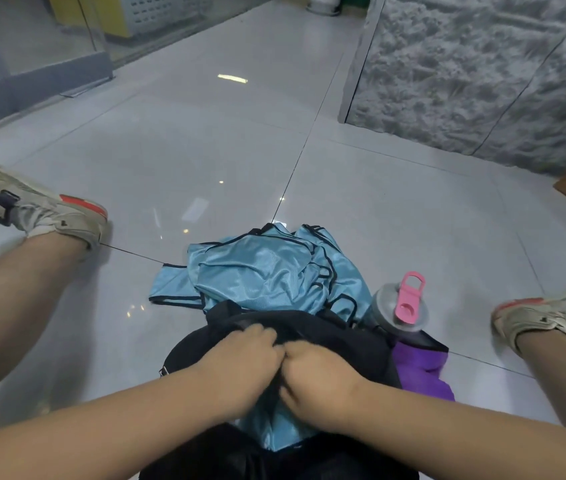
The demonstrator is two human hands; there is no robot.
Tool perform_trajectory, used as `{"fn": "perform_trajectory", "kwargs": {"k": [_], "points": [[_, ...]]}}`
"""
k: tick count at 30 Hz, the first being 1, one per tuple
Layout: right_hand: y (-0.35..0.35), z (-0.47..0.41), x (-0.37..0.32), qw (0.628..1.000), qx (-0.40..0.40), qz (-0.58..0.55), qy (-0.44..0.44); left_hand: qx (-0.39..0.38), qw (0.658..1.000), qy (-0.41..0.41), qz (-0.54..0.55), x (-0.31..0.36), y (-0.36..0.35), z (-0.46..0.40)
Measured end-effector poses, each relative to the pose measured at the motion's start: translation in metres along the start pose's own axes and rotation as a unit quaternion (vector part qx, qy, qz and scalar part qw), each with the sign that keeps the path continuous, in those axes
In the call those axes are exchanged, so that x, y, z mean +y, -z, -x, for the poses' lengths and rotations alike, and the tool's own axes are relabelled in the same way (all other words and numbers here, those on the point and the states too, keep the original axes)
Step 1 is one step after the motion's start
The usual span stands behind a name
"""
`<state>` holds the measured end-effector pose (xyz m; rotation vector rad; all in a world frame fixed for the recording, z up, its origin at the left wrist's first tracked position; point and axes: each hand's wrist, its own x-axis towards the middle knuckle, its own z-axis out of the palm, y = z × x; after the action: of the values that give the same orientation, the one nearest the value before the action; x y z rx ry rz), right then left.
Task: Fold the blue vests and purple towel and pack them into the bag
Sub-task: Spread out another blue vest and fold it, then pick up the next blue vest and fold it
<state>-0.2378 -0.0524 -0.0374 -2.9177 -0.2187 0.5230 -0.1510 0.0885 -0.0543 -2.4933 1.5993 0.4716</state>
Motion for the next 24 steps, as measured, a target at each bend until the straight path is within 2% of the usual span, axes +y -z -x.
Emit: {"fn": "perform_trajectory", "kwargs": {"k": [4,8,11,17,20,22,24], "points": [[-0.023,0.007,0.016,0.990,-0.134,0.051,-0.012,-0.064,0.992,-0.090,0.059,-0.020,-0.023,-0.004],[-0.044,0.011,0.039,0.983,-0.179,0.035,-0.001,-0.164,0.983,-0.074,0.019,-0.032,-0.044,-0.004],[-0.040,0.018,0.044,0.976,-0.216,0.014,-0.027,-0.171,0.983,-0.064,-0.010,-0.034,-0.053,-0.006],[-0.037,0.014,0.031,0.956,-0.272,0.083,-0.079,-0.145,0.988,-0.058,-0.010,-0.030,-0.046,-0.009],[-0.024,0.009,0.026,0.964,-0.241,0.099,-0.050,-0.120,0.991,-0.065,0.011,-0.026,-0.028,-0.009],[-0.005,0.004,0.021,0.982,-0.173,0.076,0.002,-0.061,0.994,-0.072,0.059,-0.022,-0.014,-0.007],[0.017,0.000,0.020,0.996,-0.082,-0.016,0.043,0.021,0.985,-0.072,0.154,-0.019,0.005,-0.001]]}}
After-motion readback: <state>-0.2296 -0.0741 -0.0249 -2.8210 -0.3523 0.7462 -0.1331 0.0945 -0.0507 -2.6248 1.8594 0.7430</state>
